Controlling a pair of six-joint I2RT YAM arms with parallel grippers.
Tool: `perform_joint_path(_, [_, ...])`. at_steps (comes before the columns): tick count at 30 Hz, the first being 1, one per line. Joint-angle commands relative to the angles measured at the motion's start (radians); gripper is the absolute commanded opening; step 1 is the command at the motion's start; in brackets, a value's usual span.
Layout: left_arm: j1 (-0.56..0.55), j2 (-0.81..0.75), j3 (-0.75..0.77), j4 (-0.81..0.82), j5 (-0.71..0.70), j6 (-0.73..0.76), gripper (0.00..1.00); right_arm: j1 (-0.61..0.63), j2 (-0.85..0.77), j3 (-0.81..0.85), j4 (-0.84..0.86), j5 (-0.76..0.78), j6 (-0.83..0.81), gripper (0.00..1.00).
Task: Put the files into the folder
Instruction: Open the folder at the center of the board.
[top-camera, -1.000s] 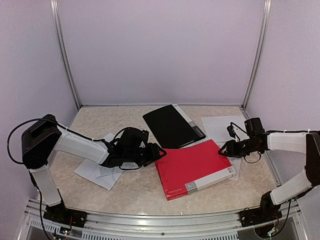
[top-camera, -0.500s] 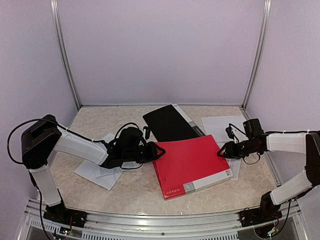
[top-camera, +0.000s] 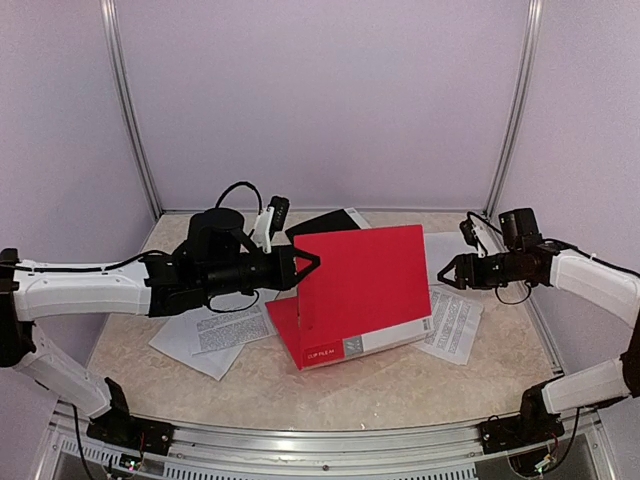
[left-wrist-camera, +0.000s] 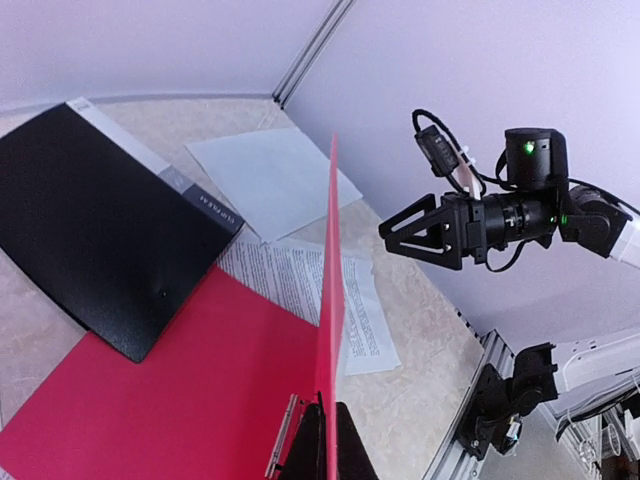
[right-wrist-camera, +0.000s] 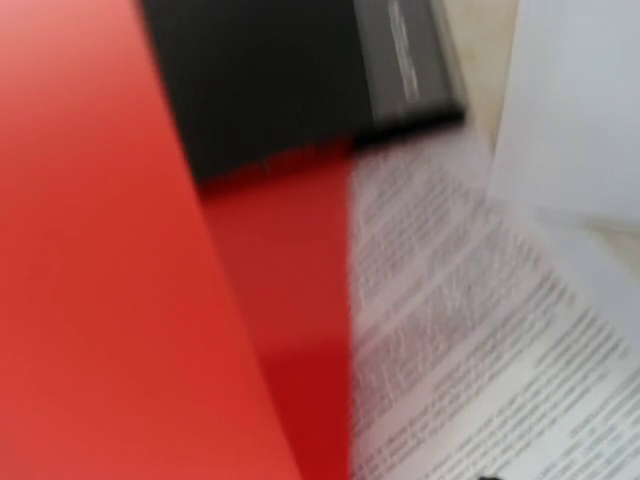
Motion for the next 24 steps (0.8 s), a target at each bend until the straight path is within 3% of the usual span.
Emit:
perform_joint_path(1, [-0.009, -0.12, 0.064, -0.126, -0.11, 0.14, 0.0, 0.01, -0.045, 0.081, -0.108, 0.051, -0.011, 0.66])
perform_joint_path(7, [-0.011, -0.203, 0.135, -0.205, -0.117, 0.229, 0.0, 0.01, -0.043, 0.114, -0.114, 0.066, -0.016, 0.68])
perform_joint_path(24, [-0.038, -0.184, 0.374, -0.225, -0.405, 0.581, 0.0, 0.036, -0.038, 0.064, -0.026, 0.046, 0.02, 0.7])
